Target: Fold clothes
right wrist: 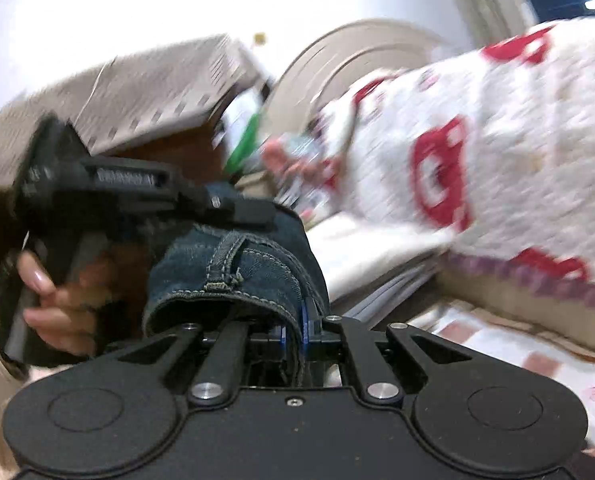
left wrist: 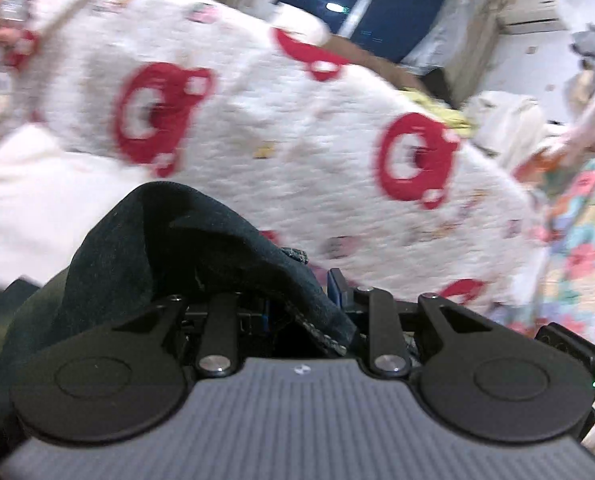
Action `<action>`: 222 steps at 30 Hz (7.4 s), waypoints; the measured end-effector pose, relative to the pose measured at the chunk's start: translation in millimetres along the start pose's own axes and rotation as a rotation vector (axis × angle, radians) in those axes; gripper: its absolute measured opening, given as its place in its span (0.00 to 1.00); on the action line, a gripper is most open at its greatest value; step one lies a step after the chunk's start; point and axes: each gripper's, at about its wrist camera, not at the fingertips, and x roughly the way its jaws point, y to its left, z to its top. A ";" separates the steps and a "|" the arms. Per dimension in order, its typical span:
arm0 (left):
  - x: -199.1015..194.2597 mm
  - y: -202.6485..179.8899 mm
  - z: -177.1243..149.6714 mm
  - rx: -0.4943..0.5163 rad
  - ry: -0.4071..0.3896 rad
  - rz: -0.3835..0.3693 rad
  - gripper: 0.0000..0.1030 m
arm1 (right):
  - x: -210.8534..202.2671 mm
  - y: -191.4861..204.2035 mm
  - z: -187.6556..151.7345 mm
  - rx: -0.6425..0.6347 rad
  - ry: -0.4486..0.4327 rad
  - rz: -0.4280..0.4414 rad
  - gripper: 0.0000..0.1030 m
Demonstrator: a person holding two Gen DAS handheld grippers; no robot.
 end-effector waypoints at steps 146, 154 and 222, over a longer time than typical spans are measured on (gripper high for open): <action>355.7 -0.4 -171.1 0.328 0.626 0.191 0.45 | -237.5 -320.2 -143.6 0.632 0.123 -1.075 0.42; 254.0 -13.1 -213.4 0.452 0.803 -0.062 0.50 | -306.2 -227.0 -226.7 0.952 -0.016 -1.092 0.54; 163.1 94.9 -168.5 0.328 0.673 0.194 0.46 | -366.6 -193.7 -158.3 0.788 -0.150 -1.626 0.51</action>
